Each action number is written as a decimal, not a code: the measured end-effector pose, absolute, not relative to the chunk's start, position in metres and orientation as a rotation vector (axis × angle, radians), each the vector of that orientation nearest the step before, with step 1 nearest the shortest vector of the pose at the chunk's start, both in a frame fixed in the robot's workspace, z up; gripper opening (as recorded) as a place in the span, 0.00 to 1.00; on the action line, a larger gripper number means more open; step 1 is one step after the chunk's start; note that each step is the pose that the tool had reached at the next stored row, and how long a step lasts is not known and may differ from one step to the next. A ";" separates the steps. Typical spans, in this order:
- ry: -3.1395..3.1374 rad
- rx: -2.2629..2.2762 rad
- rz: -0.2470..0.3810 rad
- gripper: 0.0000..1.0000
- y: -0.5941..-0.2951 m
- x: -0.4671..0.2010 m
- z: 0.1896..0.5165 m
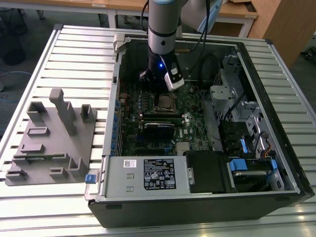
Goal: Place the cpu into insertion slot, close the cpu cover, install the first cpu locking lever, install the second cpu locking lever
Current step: 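Close the cpu cover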
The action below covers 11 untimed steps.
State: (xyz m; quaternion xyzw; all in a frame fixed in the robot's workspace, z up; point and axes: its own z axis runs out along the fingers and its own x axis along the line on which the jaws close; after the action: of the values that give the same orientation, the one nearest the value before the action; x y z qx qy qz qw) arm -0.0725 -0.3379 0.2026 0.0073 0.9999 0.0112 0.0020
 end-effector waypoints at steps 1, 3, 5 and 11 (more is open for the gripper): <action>3.137 0.023 0.035 0.10 -0.338 -0.072 0.202; 3.138 0.023 0.035 0.10 -0.338 -0.073 0.201; 3.138 0.023 0.034 0.10 -0.338 -0.073 0.199; 3.138 0.023 0.034 0.10 -0.338 -0.073 0.199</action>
State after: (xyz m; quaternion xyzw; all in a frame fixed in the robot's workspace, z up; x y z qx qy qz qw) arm -0.0728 -0.3380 0.1987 0.0073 0.9999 0.0110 0.0018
